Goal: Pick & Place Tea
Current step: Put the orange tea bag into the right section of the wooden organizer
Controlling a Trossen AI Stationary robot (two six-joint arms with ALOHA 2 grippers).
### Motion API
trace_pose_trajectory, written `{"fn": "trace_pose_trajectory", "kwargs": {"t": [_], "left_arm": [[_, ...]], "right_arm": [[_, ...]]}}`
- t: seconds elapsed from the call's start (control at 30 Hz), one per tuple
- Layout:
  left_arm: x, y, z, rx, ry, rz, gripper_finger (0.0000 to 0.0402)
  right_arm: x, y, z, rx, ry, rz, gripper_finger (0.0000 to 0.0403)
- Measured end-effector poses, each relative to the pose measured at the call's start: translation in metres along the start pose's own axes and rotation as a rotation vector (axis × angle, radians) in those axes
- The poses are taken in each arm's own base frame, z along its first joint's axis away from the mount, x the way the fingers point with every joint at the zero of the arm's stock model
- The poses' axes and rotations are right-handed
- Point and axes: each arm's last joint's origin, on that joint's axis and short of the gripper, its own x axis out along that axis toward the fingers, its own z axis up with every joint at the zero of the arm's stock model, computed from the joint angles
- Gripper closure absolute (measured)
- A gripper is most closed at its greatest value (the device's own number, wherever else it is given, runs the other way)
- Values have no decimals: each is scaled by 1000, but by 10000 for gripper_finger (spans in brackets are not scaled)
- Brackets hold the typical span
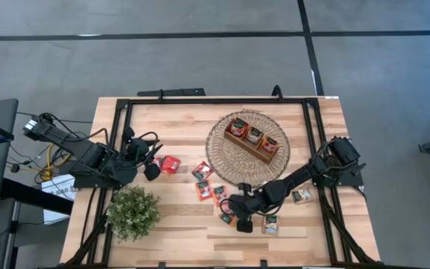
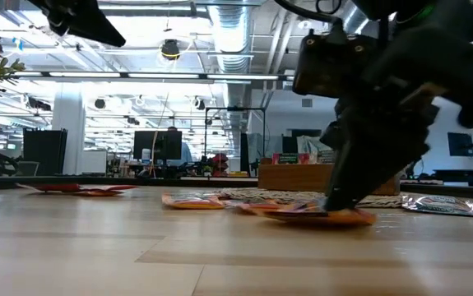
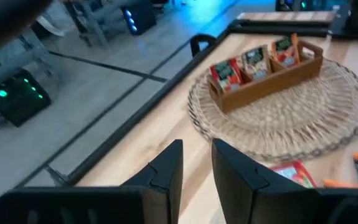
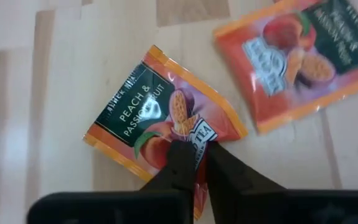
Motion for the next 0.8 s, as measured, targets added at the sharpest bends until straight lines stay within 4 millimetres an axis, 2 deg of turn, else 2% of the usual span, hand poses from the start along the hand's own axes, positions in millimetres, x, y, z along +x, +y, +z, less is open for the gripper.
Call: {"fn": "trace_pose_trajectory", "kwargs": {"t": [0.1, 0.2, 0.33, 0.47, 0.63, 0.8], "left_arm": [[2, -5, 3, 20, -28, 21, 324], [8, -18, 4, 88, -38, 18, 324], [21, -43, 4, 196, -55, 8, 324], [39, -72, 2, 232, -61, -85, 324], [72, -105, 4, 204, -122, -374, 320], [114, -124, 3, 79, -248, -473, 289]], "right_arm": [[-9, 0, 0, -5, 13, 6, 378], [-28, -1, 3, -8, -16, -43, 377], [-61, -5, 3, 18, -116, -282, 393], [-90, -5, -2, 132, -371, -542, 393], [-98, -8, -14, 242, -580, -719, 382], [-89, -14, -13, 270, -594, -766, 388]]}}
